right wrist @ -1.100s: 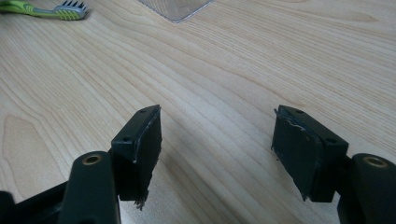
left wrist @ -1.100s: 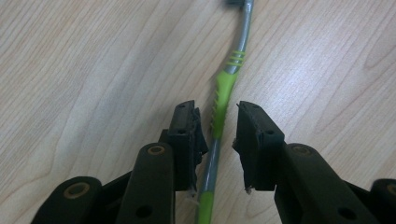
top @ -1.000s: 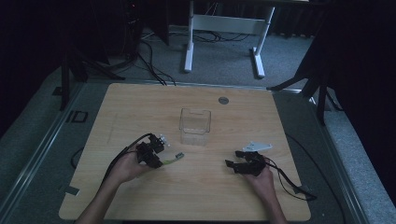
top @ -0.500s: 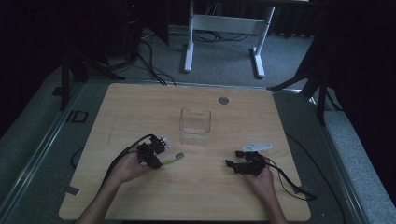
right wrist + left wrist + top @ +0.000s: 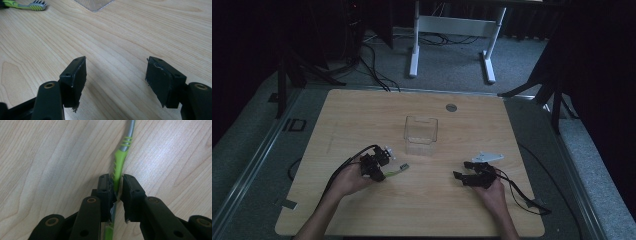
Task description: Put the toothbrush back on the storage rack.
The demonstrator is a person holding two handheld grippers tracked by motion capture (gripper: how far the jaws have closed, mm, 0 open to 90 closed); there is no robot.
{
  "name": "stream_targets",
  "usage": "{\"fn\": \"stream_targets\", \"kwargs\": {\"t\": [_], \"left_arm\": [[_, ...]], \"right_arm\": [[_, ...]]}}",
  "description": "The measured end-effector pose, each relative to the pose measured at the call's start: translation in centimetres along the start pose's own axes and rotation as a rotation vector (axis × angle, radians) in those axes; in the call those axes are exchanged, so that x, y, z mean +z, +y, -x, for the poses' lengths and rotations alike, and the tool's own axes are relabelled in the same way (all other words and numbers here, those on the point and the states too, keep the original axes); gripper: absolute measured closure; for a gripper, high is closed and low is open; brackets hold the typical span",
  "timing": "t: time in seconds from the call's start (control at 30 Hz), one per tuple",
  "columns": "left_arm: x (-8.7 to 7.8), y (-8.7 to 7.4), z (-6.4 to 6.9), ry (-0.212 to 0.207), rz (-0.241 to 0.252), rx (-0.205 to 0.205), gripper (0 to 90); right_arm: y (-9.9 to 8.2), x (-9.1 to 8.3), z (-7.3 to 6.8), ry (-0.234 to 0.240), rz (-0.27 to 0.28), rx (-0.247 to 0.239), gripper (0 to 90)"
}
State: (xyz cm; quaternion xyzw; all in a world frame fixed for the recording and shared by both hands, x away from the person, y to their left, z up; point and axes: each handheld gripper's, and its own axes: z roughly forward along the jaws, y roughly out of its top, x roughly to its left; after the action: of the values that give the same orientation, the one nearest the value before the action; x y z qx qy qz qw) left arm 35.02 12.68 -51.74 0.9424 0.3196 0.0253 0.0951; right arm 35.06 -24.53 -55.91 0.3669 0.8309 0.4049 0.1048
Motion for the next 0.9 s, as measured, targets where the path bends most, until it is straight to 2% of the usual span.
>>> {"fn": "stream_targets", "kwargs": {"t": [0.43, 0.9], "left_arm": [[0.15, -0.03, -0.09, -0.005, -0.009, 0.0, 81.5], [0.02, -0.07, 0.0, 0.013, -0.01, 0.011, 82.7]], "right_arm": [[0.0, 0.0, 0.0, 0.0, 0.0, 0.0, 32.6], [0.0, 0.0, 0.0, 0.0, 0.0, 0.0, 32.6]]}}
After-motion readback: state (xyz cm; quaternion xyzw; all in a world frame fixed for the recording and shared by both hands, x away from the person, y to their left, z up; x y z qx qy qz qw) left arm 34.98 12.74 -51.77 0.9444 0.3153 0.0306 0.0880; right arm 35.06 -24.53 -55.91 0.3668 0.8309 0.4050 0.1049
